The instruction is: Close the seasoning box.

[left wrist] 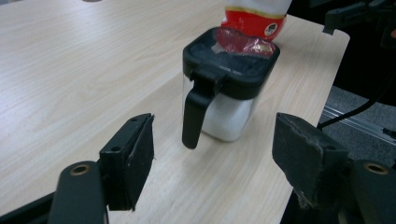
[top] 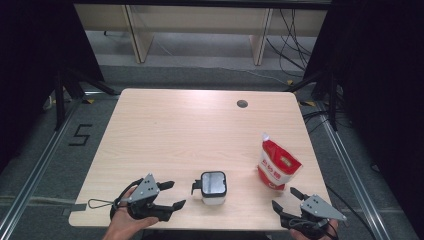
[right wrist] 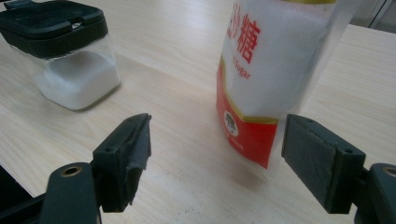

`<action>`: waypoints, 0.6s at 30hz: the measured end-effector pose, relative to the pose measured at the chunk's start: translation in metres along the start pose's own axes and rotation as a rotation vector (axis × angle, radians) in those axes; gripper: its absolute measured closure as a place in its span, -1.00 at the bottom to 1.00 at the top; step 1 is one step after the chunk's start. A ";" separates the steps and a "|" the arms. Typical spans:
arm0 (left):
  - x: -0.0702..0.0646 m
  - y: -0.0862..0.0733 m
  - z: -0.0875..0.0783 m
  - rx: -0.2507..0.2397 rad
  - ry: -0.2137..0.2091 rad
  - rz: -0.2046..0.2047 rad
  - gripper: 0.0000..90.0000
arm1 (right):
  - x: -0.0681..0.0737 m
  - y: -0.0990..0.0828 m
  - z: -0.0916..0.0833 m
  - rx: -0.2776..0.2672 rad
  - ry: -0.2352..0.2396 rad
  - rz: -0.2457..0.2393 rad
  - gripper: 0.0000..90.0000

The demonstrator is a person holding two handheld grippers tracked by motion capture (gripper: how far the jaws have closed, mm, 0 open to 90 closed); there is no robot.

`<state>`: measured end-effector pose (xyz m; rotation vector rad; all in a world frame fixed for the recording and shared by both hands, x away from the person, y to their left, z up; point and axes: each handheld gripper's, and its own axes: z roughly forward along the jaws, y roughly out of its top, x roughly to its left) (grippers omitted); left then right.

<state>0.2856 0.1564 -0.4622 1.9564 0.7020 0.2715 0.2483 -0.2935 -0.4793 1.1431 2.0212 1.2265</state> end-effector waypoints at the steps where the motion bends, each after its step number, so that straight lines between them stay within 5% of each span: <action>1: 0.002 -0.002 -0.001 0.011 -0.001 0.027 -0.36 | -0.001 0.000 0.000 -0.004 0.009 -0.017 -0.45; 10: -0.001 -0.020 0.000 0.045 0.000 0.002 -0.41 | 0.007 -0.004 -0.003 0.028 0.030 0.035 -0.53; 12: -0.001 -0.021 0.000 0.063 0.015 0.036 -0.44 | 0.005 -0.005 -0.001 0.022 0.049 0.001 -0.55; 14: -0.003 -0.024 0.001 0.056 0.017 0.004 -0.47 | 0.007 -0.006 0.000 0.031 0.053 0.001 -0.59; 18: -0.005 -0.027 0.002 0.076 0.028 0.018 -0.52 | 0.011 -0.008 0.000 0.059 0.065 0.009 -0.63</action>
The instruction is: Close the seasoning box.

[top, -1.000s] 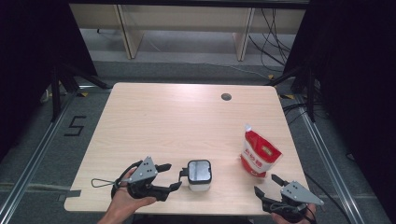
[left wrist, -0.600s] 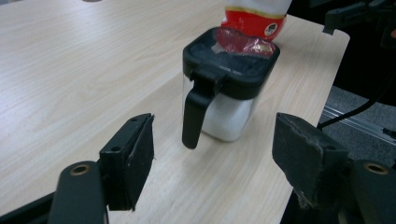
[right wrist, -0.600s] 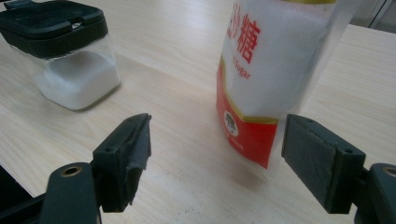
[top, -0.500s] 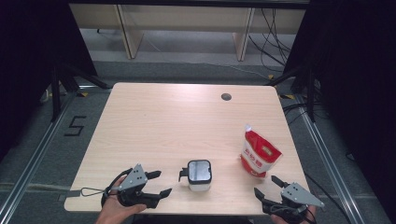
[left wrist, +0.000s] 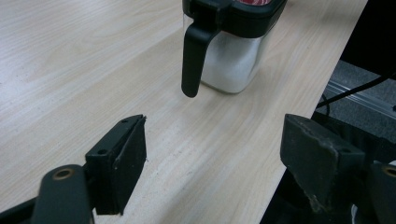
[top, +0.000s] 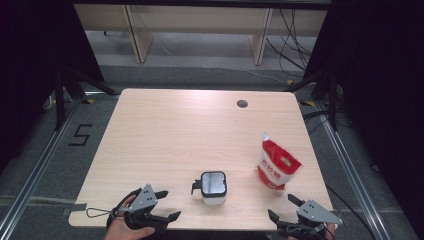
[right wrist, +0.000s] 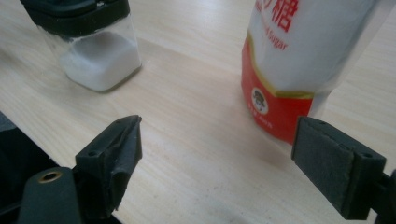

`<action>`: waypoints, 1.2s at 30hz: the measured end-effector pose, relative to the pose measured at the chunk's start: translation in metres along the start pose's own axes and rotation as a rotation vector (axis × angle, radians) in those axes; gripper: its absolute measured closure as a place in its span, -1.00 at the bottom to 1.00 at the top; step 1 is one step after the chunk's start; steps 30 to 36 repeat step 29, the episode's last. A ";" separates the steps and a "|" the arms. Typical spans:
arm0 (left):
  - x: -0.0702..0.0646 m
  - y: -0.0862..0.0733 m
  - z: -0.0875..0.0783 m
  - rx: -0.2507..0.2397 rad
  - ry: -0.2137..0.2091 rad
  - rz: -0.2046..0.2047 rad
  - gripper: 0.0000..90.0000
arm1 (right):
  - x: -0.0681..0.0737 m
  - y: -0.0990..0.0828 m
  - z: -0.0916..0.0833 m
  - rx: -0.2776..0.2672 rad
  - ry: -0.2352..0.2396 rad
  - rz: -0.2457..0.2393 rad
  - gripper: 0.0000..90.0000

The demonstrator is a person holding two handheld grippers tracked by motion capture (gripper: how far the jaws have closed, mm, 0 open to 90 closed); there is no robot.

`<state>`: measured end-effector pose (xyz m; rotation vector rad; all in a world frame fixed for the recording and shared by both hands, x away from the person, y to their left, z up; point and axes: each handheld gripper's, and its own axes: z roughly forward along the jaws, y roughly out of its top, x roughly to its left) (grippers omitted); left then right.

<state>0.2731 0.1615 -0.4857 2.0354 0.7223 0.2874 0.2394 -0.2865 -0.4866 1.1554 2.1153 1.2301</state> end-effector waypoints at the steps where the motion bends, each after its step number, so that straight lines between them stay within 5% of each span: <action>1: 0.001 0.000 0.000 0.004 -0.003 0.026 -0.52 | 0.000 0.000 0.000 0.006 0.002 -0.008 -0.63; 3: -0.004 -0.004 0.001 0.007 0.001 -0.019 -0.52 | 0.001 -0.002 0.002 0.024 -0.014 -0.024 -0.63; 4: -0.003 -0.004 0.001 0.024 0.004 0.003 -0.52 | 0.005 -0.003 0.000 0.038 -0.005 0.021 -0.63; 9: -0.006 -0.009 0.002 0.031 -0.003 0.005 -0.52 | 0.003 -0.004 0.002 0.057 0.000 -0.030 -0.63; 36: -0.005 -0.009 0.004 0.045 -0.001 -0.009 -0.52 | 0.005 -0.006 0.004 0.082 0.004 0.008 -0.63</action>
